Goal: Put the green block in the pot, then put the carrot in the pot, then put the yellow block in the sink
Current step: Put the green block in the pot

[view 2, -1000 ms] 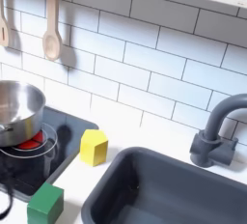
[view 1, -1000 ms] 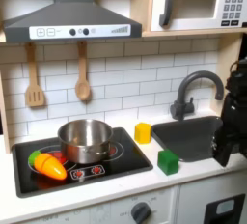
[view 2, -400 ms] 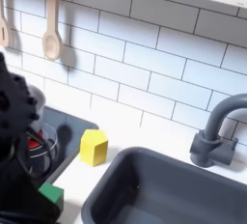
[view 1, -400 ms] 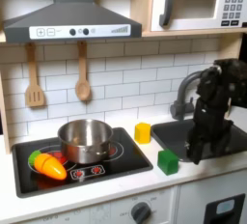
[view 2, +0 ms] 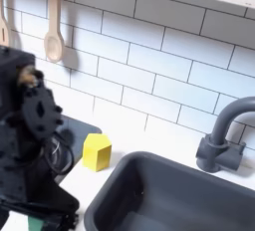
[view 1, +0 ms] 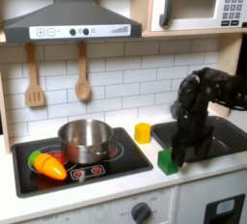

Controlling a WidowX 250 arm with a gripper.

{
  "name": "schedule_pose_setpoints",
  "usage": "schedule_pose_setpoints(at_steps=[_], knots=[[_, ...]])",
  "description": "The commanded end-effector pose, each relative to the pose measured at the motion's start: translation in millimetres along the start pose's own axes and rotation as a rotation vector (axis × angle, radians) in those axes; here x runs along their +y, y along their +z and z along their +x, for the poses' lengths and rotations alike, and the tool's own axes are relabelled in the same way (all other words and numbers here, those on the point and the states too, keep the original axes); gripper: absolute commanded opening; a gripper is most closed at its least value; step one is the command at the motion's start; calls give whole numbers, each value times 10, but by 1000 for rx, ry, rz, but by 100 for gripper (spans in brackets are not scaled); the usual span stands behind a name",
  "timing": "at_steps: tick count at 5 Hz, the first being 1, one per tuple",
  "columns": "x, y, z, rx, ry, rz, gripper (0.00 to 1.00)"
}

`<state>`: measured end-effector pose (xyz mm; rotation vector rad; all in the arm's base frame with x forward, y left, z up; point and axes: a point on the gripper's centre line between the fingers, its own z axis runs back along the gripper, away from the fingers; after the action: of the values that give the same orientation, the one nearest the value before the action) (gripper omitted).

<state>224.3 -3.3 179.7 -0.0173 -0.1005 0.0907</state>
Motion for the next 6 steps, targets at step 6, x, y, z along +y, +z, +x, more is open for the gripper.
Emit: schedule_pose_setpoints(at_steps=[6], knots=[[102, -446, 240, -11, -21, -39, 100]])
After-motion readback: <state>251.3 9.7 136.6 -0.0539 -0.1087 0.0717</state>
